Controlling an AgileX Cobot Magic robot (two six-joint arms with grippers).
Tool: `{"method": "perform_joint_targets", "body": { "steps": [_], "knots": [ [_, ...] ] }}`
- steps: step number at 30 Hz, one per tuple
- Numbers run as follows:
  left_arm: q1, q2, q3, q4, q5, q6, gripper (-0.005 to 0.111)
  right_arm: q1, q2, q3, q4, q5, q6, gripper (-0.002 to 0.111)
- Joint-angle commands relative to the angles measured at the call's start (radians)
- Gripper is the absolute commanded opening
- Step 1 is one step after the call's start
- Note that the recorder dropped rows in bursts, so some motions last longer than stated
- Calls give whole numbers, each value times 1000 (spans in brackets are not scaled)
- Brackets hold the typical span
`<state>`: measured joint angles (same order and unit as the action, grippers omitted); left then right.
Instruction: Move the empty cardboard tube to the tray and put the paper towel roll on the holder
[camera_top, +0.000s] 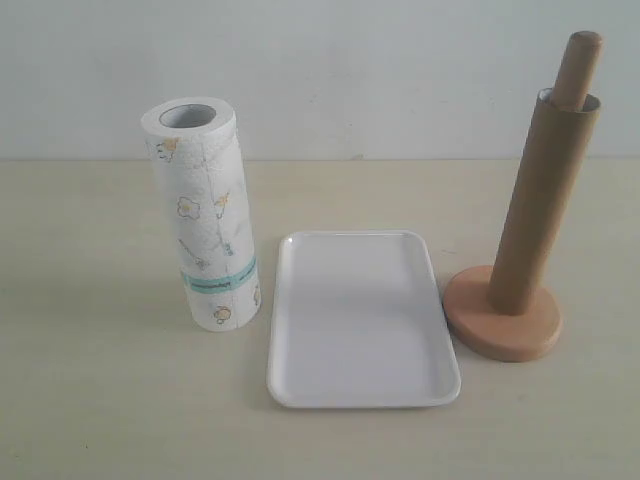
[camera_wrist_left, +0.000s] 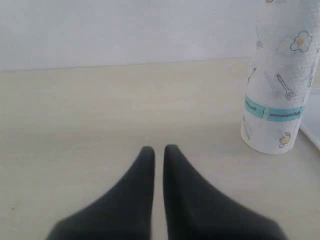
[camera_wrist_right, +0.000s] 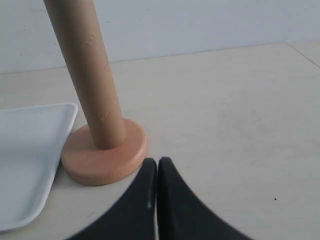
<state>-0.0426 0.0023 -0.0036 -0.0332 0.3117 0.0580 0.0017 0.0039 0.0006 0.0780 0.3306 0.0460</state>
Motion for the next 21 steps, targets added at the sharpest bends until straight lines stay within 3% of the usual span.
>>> {"method": "perform_joint_targets", "body": {
  "steps": [1, 8, 12, 15, 19, 21],
  "knots": [
    [3, -2, 4, -12, -6, 5, 6, -2, -4, -1, -1, -6, 0, 0],
    [3, -2, 4, -12, -6, 5, 6, -2, -4, -1, -1, -9, 0, 0],
    [3, -2, 4, -12, -6, 5, 6, -2, -4, -1, -1, -107, 0, 0],
    [3, -2, 4, -12, -6, 5, 6, -2, -4, -1, -1, -296, 25, 0],
    [3, -2, 4, -12, -6, 5, 6, -2, -4, -1, 2, -717, 82, 0],
    [3, -2, 4, -12, -6, 5, 6, -2, -4, -4, 2, -845, 64, 0]
  ]
}}
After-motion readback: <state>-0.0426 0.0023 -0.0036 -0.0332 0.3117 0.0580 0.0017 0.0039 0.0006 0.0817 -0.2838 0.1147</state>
